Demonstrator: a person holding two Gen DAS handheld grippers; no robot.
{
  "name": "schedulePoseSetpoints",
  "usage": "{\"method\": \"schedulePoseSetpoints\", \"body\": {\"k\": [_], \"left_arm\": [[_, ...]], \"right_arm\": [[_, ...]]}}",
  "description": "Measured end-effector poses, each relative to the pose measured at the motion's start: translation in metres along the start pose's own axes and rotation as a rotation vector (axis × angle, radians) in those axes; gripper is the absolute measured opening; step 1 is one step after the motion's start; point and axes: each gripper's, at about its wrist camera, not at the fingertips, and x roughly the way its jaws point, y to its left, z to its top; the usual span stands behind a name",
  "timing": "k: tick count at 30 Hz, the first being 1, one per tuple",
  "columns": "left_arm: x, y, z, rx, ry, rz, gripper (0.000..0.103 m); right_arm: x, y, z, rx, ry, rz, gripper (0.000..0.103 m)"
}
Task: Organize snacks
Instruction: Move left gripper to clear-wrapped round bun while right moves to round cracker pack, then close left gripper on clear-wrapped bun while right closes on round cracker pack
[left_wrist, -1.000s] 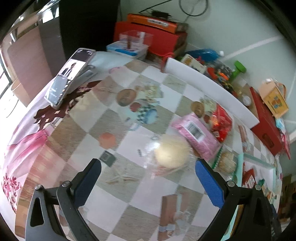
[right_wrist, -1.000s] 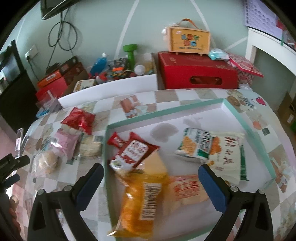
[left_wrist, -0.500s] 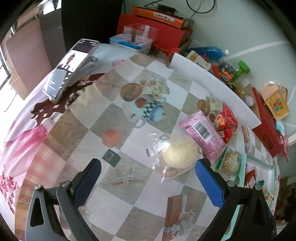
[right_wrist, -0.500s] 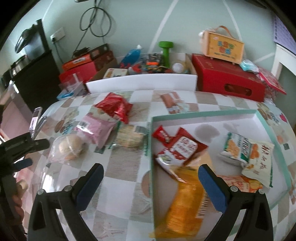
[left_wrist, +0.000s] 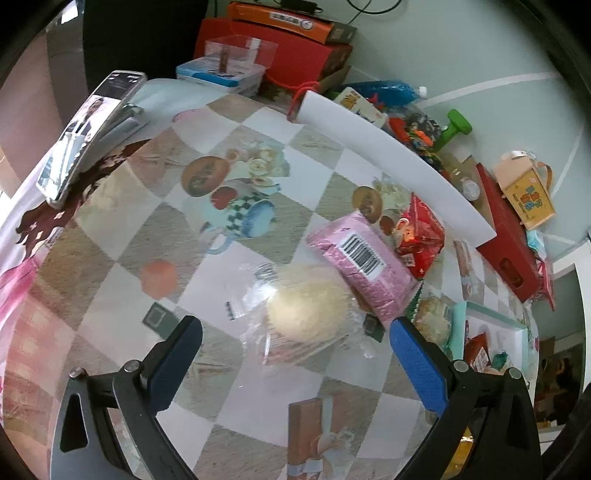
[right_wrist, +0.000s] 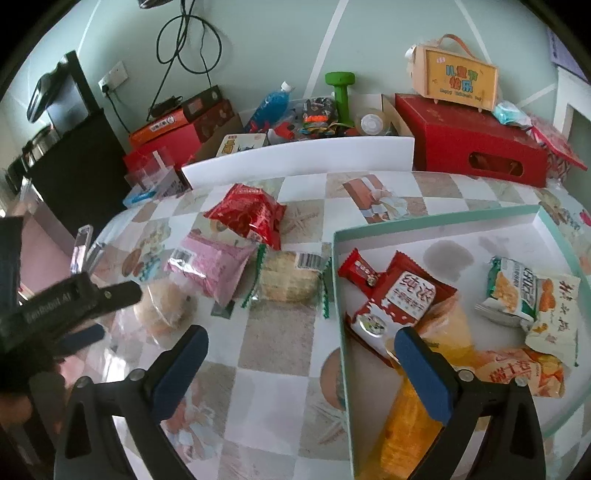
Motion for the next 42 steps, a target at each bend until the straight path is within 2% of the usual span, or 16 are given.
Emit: {"method": "schedulePoseSetpoints", "body": {"k": [2, 13, 14, 18, 21, 26, 30, 37, 42], "left_arm": [[0.002, -0.003, 0.000, 0.011, 0.001, 0.003, 0.101], [0.017, 0.005, 0.003, -0.016, 0.027, -0.002, 0.101], [0.019, 0.005, 0.003, -0.016, 0.031, -0.002, 0.101], [0.023, 0.003, 0.002, -0.008, 0.042, -0.013, 0.101], [0.024, 0.000, 0.003, 0.002, 0.044, -0.015, 0.101], [0.030, -0.003, 0.004, 0.014, 0.058, -0.015, 0.101], [0.034, -0.002, 0.006, 0.009, 0.065, -0.009, 0.101], [0.041, 0.001, 0.008, 0.006, 0.078, 0.014, 0.100], [0.045, -0.004, 0.007, 0.033, 0.085, 0.046, 0.090]], "right_arm": [[0.002, -0.001, 0.006, 0.022, 0.006, 0.016, 0.092], [0.020, 0.001, 0.047, 0.068, 0.069, 0.069, 0.076], [0.024, 0.002, 0.051, 0.069, 0.086, 0.073, 0.072], [0.043, 0.006, 0.058, 0.083, 0.156, 0.082, 0.069], [0.055, 0.010, 0.059, 0.068, 0.192, 0.062, 0.067], [0.074, 0.013, 0.062, 0.041, 0.243, -0.028, 0.067], [0.084, 0.011, 0.064, 0.047, 0.266, -0.039, 0.067], [0.096, 0.020, 0.069, -0.005, 0.284, -0.111, 0.065], [0.098, 0.026, 0.067, -0.049, 0.291, -0.151, 0.063]]}}
